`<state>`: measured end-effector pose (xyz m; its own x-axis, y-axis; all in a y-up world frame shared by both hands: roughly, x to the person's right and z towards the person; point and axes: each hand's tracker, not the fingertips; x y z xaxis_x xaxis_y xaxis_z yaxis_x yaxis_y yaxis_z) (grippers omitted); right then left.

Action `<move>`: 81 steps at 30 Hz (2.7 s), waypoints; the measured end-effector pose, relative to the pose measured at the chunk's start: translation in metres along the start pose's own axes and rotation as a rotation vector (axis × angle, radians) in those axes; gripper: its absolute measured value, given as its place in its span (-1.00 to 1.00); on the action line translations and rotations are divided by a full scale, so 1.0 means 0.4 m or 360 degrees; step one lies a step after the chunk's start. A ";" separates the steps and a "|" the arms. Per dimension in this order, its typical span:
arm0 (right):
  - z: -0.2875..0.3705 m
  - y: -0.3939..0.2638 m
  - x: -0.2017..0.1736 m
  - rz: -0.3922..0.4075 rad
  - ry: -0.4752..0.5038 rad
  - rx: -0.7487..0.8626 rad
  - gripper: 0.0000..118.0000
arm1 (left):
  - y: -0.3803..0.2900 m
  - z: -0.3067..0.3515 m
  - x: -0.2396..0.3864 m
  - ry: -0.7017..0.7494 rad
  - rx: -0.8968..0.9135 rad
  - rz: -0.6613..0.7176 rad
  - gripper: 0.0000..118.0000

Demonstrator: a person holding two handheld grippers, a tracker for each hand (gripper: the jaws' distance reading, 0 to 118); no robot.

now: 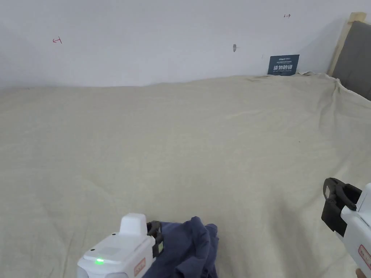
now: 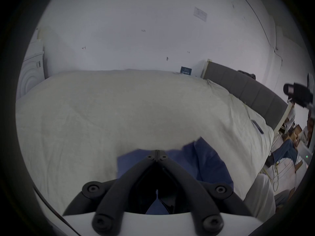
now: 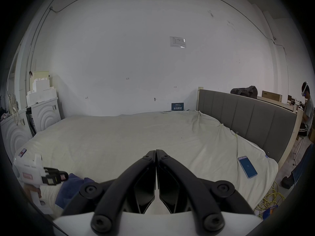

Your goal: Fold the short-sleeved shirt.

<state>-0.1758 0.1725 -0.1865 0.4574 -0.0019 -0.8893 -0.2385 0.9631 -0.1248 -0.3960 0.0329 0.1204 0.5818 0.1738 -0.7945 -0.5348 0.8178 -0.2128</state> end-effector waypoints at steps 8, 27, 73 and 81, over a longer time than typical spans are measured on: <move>0.016 -0.006 0.017 -0.0012 -0.0019 -0.0010 -0.99 | -0.076 -0.093 0.125 -0.0128 -0.0141 -0.0136 -1.00; 0.019 -0.039 0.054 -0.0029 -0.0065 -0.0049 -0.99 | -0.109 -0.124 0.289 -0.0268 -0.0239 -0.0280 -1.00; 0.005 0.078 -0.288 0.0138 0.0107 0.0342 -0.99 | 0.250 0.372 -0.287 0.0584 0.0786 -0.0057 -1.00; -0.069 -0.040 -0.358 0.0099 0.0193 0.0118 -0.99 | 0.233 0.360 -0.309 0.0577 0.0749 -0.0032 -1.00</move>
<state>-0.2610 0.1501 -0.0694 0.3360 0.0300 -0.9414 -0.1973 0.9796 -0.0392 -0.4296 0.1667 0.2807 0.2983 0.0249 -0.9541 -0.1485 0.9887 -0.0206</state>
